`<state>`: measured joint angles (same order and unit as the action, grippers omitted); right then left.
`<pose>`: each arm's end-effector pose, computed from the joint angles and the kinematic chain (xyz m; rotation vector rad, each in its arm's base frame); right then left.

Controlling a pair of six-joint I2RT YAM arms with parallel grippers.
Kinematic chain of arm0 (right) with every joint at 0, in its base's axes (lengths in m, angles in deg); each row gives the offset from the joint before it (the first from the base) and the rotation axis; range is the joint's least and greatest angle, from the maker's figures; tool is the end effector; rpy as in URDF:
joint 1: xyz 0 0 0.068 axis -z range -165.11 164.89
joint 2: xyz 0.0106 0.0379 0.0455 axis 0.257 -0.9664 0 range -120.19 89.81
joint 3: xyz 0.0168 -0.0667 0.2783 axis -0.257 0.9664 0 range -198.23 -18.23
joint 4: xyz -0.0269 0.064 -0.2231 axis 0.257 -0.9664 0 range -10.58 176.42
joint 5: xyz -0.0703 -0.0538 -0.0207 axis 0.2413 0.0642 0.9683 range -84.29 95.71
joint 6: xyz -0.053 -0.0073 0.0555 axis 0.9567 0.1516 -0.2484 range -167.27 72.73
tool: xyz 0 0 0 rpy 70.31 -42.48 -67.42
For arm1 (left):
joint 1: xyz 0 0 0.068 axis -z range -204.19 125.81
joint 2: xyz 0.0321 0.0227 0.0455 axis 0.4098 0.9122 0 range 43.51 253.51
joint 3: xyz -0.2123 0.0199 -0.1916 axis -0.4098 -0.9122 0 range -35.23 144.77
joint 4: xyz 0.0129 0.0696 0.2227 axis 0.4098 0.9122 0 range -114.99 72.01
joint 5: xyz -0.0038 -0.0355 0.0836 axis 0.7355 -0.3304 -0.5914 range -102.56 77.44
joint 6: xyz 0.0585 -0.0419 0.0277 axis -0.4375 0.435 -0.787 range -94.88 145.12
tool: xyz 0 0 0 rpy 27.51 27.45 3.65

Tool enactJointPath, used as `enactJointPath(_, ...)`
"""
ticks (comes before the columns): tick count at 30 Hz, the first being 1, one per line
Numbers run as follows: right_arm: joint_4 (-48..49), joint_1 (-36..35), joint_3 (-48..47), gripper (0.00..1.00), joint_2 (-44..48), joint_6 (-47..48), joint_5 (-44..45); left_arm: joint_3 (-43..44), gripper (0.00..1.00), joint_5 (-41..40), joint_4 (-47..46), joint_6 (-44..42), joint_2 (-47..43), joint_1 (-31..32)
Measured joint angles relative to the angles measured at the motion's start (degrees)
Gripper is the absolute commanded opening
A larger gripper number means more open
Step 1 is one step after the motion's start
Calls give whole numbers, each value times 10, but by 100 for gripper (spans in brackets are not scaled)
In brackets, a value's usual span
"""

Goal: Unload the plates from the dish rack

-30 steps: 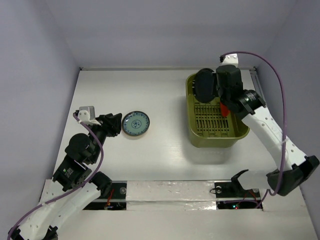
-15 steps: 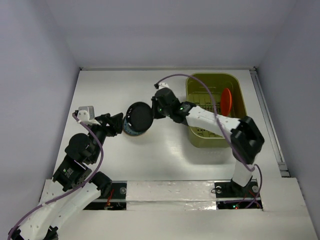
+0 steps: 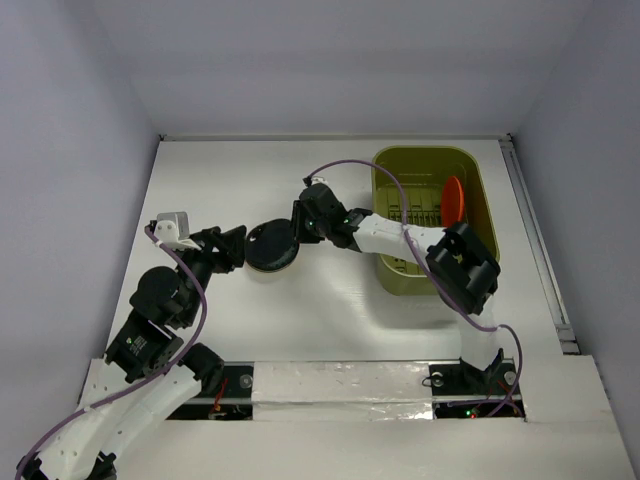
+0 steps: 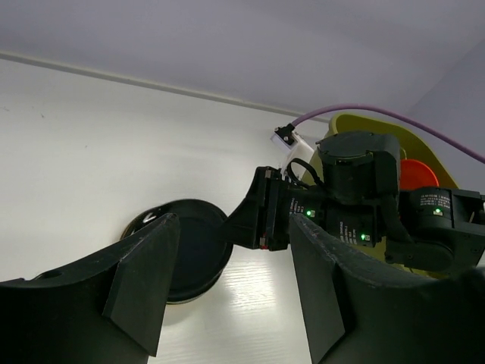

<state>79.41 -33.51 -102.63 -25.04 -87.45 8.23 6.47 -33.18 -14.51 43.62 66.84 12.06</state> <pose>0.3099 0.3447 0.2239 -0.1426 2.3398 0.7712 0.0812 -0.0310 0.3669 -0.0745 1.4614 -0.5246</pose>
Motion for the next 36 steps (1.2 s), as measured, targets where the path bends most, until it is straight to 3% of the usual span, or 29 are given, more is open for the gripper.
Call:
enactJointPath(4, -2, 0, -1, 52, -1, -1, 3, 0, 57, 0, 0, 0, 0, 0)
enactJointPath(9, -38, -4, -1, 64, 20, 17, 38, 0, 57, 0, 0, 0, 0, 0)
enactJointPath(11, -63, -8, -1, 64, 49, 30, 60, 0, 56, 0, 0, 0, 0, 0)
enactJointPath(14, -89, -12, 7, 51, 119, 49, 104, 0, 56, 0, 0, 0, 0, 0)
enactJointPath(15, -97, -12, 17, 40, 152, 57, 125, 0, 55, 0, 0, 0, 0, 0)
enactJointPath(16, -108, -15, 25, 11, 188, 65, 148, 0, 55, 0, 0, 0, 0, 0)
enactJointPath(17, -119, -14, 31, 2, 216, 71, 169, 0, 54, 0, 0, 0, 0, 0)
enactJointPath(20, -151, 0, 47, 0, 308, 88, 246, 0, 52, 0, 0, 0, -3, 0)
enactJointPath(23, -180, 65, 85, 0, 391, 106, 304, 0, 49, 1, -2, 0, -6, 0)
enactJointPath(24, -190, 97, 99, 4, 411, 111, 319, 0, 49, 2, -2, 0, -7, 0)
enactJointPath(25, -196, 132, 115, 20, 429, 118, 330, 0, 48, 3, -3, 0, -9, 0)
enactJointPath(28, -225, 223, 152, 49, 453, 139, 363, 0, 48, 5, -6, 0, -12, 0)
enactJointPath(31, -247, 261, 160, 57, 437, 162, 376, 0, 48, 7, -8, 0, -12, 0)
enactJointPath(36, -249, 309, 160, 56, 368, 200, 366, 0, 49, 9, -8, 0, -12, 0)
